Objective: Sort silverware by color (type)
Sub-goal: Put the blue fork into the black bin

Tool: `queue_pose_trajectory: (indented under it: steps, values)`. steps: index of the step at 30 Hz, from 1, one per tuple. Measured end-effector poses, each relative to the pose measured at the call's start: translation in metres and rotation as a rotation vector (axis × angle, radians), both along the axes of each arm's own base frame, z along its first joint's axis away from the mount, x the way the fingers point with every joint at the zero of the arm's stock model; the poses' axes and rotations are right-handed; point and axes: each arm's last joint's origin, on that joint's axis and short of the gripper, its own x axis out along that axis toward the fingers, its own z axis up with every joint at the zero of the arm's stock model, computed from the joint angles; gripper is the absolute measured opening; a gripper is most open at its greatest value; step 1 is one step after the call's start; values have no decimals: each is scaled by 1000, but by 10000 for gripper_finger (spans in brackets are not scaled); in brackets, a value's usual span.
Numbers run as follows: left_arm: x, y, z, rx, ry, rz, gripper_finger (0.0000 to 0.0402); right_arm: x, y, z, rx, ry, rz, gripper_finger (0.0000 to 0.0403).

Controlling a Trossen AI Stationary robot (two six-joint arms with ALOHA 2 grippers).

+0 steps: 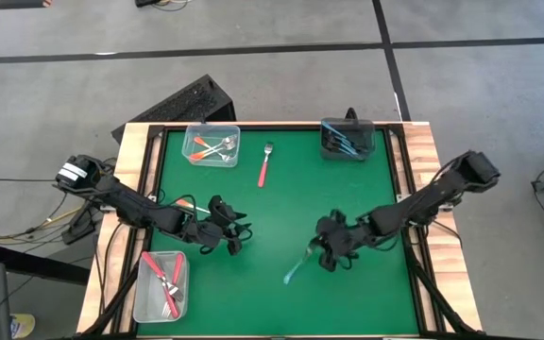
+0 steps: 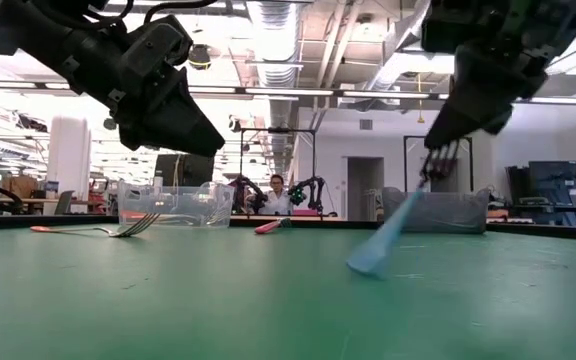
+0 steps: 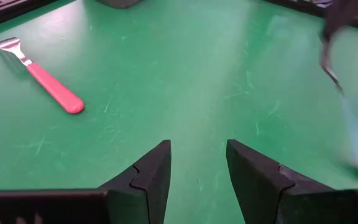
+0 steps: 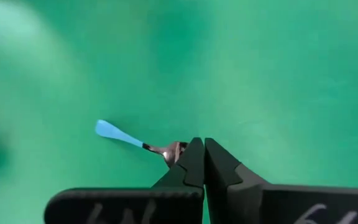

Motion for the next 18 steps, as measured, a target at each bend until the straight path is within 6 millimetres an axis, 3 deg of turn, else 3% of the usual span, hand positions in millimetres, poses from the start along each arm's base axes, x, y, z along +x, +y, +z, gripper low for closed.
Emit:
queue_pose_trajectory:
  steps: [10,18]
  values:
    - [1,1,1,11,-7,-6,141,-33,-36,32,-195,-1,-203,11]
    - [2,5,1,27,-8,17,141,-44,-82,48,-261,8,-385,11]
